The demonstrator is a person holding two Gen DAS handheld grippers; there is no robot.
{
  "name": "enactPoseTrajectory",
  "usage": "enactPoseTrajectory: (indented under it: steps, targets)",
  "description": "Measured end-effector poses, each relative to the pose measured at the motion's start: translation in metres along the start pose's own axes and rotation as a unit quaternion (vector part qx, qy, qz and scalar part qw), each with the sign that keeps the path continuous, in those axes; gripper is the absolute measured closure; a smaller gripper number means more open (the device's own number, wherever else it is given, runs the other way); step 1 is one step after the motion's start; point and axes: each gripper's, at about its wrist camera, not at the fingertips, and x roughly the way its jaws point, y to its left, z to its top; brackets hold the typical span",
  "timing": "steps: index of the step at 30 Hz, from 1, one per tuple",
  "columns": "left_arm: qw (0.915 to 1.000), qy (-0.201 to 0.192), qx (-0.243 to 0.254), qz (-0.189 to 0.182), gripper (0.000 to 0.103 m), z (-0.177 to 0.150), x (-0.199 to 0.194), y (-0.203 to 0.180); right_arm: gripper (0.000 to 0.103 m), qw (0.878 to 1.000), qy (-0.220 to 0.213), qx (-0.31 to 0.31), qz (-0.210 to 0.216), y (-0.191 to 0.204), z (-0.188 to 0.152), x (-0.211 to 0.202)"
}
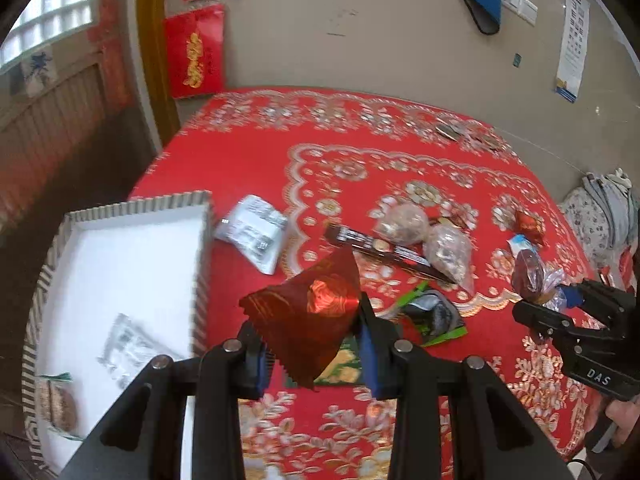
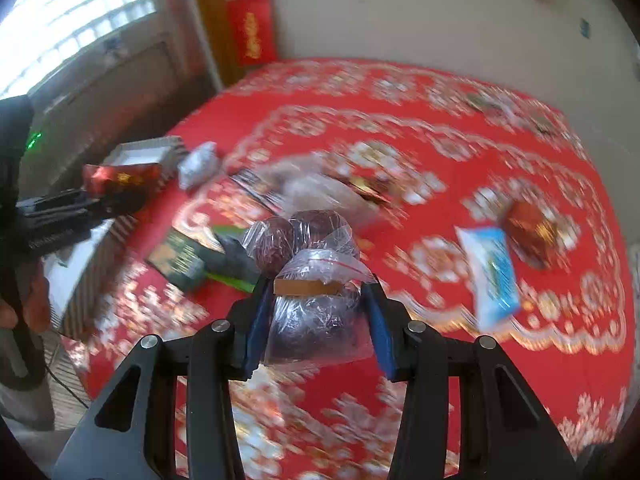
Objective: Organize snacks
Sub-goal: 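Carry the red foil candy and the date bag over the white tray with both grippers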
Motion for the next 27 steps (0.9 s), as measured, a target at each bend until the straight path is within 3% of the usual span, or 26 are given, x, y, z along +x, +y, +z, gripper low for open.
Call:
enactPoseTrajectory:
  steps: [13, 27]
  targets:
    - [0.9970, -0.010, -0.042, 0.064, 0.066, -0.008, -0.020, 0.078, 0.059, 0.995, -0.002, -0.073, 0.067, 0.101, 0.052, 0.032]
    - [0.9879, 0.025, -0.109, 0.107, 0.066, -0.021, -0.008, 0.169, 0.059, 0.980, 0.028, -0.155, 0.124, 0.222, 0.096, 0.093]
